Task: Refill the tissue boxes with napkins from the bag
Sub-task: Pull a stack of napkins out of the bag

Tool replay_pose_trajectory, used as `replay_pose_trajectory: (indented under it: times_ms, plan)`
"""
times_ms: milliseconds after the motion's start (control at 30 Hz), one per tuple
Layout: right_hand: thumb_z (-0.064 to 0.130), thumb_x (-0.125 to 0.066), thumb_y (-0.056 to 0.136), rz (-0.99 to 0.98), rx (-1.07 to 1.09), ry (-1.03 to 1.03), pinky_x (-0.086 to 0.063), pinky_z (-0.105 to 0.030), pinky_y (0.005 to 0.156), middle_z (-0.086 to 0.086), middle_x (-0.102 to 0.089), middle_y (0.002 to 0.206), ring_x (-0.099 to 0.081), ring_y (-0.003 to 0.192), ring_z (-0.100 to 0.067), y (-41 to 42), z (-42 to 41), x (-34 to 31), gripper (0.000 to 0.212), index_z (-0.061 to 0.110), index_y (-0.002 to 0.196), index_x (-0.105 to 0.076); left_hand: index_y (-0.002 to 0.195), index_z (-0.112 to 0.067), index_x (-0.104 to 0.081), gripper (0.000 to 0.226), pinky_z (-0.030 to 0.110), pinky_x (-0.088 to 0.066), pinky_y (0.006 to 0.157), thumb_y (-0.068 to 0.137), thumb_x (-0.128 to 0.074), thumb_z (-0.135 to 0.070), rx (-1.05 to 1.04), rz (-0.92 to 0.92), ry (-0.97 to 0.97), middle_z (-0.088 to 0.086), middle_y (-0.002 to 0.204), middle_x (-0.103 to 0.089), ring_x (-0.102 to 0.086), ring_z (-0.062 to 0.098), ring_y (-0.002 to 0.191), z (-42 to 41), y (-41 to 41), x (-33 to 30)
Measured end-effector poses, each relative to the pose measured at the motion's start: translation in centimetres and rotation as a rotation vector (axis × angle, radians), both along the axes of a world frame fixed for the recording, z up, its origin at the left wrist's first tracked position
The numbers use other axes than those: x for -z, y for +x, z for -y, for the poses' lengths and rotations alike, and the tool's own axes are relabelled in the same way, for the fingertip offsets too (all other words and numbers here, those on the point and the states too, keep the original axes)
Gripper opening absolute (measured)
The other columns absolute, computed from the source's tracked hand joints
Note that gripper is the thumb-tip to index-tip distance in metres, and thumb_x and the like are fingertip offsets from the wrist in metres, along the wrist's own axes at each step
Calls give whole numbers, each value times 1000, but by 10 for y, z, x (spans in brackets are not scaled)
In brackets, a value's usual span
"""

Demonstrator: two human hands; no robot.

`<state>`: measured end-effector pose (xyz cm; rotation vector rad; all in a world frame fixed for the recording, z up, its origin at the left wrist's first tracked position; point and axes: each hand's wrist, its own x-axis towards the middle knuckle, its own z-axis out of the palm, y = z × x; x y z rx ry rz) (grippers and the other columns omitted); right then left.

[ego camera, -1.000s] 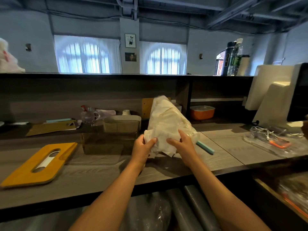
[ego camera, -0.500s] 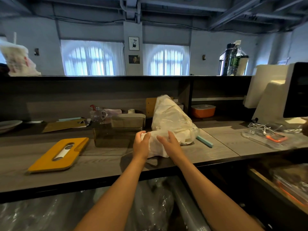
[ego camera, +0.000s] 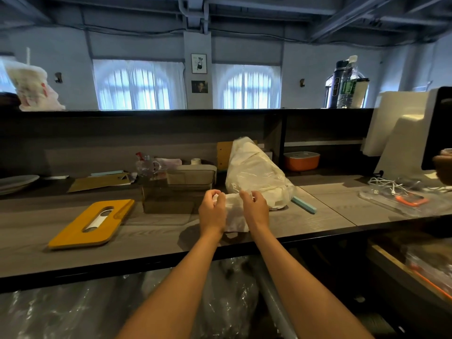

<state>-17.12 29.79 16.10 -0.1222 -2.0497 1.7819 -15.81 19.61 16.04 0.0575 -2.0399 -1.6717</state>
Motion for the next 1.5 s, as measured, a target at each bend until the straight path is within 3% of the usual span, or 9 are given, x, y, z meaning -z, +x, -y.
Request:
replay_pose_trajectory:
  times_ms: [100,233,333,433,533,700,967,1167,1500]
  plan:
    - [36,-49,99,-7,-5,-27,-40,-28,78,0,-59,105,-56,101,-17,1,-1,-2,29,15,114,-60,124,-16,-53,26,19,-41,60,104,-42,-27,-29,24,27,2,111,-57,-53,8,86,2,2,-2]
    - [48,-56,94,12,3,43,-39,-23,63,2,-57,89,-55,85,-13,1,1,-1,33,15,98,-58,126,-16,-54,27,18,-43,64,103,-44,-25,50,-34,-69,-2,108,-56,-52,2,83,-3,6,-1]
    - [30,-54,97,8,53,-50,-41,-22,61,-2,-58,84,-54,82,-15,0,-5,0,21,12,88,-61,125,-16,-55,26,19,-42,62,103,-44,-25,-21,13,23,0,111,-57,-53,10,89,2,5,-3]
    - [29,-49,99,8,-5,-77,-41,-27,72,0,-58,99,-52,90,-14,3,-4,-3,19,14,103,-60,124,-14,-57,27,19,-38,60,104,-43,-26,-26,32,59,3,113,-57,-52,12,93,3,5,-3]
    - [42,-52,98,17,-24,-2,-45,-30,82,2,-56,112,-54,104,-17,2,-1,-3,36,15,122,-59,123,-16,-54,26,18,-41,62,104,-44,-29,10,16,-6,4,116,-58,-53,13,95,-1,5,-2]
    - [24,-51,99,-5,-19,-32,-41,-25,76,-3,-63,109,-52,91,-11,-1,-4,-1,20,13,107,-65,130,-14,-51,31,19,-40,60,103,-45,-28,-60,65,53,7,121,-58,-53,15,97,2,3,-2]
    - [23,-54,98,2,-41,-81,-41,-26,84,-3,-58,121,-49,104,-12,-6,-5,0,30,11,126,-59,136,-15,-47,35,19,-38,60,103,-46,-27,-51,65,41,8,128,-56,-51,15,101,3,2,-1]
    - [18,-54,98,25,-15,-63,-41,-25,87,-6,-58,129,-47,105,-12,-8,-5,1,32,11,128,-59,140,-15,-43,38,27,-42,80,103,-46,-23,-21,60,-3,8,132,-53,-47,15,105,-2,2,-4]
    - [30,-57,96,55,-130,-17,-43,-29,86,-2,-59,114,-50,102,-14,-9,-3,-2,32,11,121,-63,120,-15,-56,25,25,-40,67,103,-45,-30,-65,90,35,3,112,-58,-51,15,97,4,-3,-2]
